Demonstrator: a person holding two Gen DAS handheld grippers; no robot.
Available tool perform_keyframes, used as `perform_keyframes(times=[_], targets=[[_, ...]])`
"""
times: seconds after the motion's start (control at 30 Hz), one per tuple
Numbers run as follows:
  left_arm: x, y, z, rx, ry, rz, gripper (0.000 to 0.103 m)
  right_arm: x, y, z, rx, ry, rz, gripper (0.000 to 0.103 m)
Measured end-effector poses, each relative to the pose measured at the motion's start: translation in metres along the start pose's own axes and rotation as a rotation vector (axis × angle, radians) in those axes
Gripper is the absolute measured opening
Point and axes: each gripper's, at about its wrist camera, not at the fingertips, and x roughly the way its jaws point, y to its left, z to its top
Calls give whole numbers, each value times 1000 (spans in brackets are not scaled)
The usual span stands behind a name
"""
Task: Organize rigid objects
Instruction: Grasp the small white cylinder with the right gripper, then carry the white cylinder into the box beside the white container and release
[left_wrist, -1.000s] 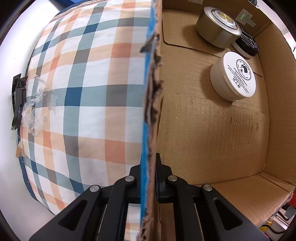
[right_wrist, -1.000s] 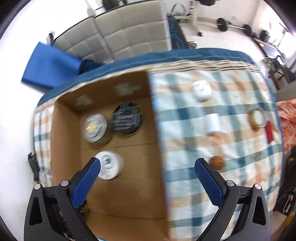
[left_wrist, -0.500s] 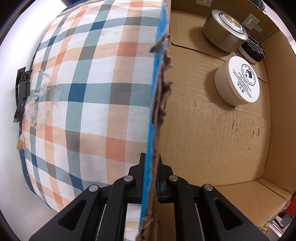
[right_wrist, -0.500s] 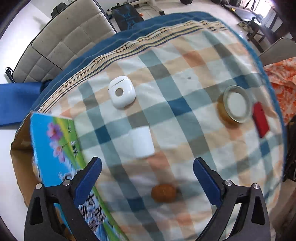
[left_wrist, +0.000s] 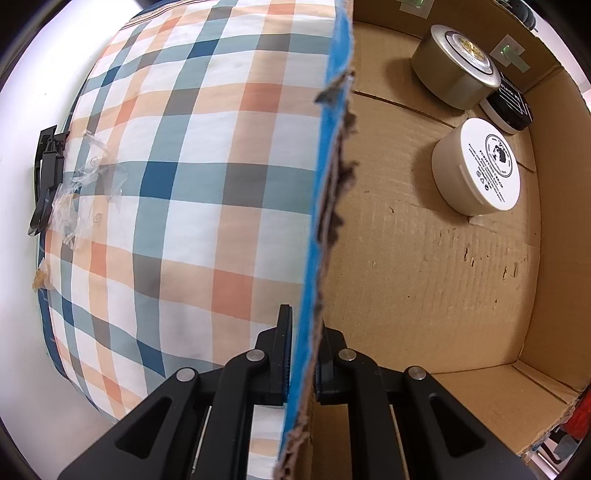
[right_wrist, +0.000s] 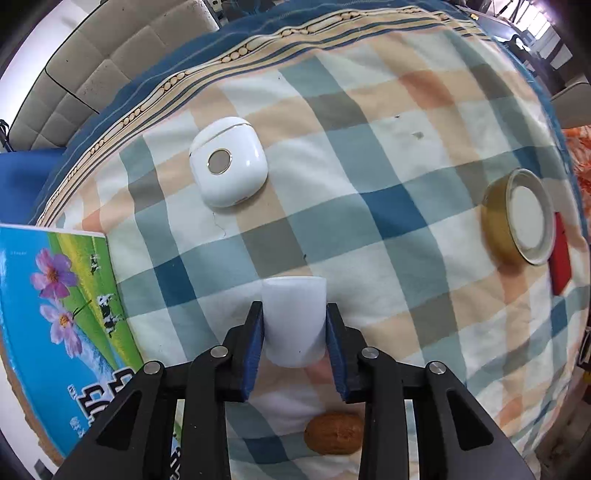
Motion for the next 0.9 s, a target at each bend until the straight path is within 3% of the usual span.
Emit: perform_keyframes(times=[0.3,0.53,0.9], targets=[[-1,-3,2,23,-4,1,6,-98,30,-44,-87,-123,104,34],[-4,-10,0,38,-16,13,6,-152,89,-100,-198,-149,213,34],[-10,-18,-5,42,-26,15,6,-120,160,-148,-321,-83,158,34]])
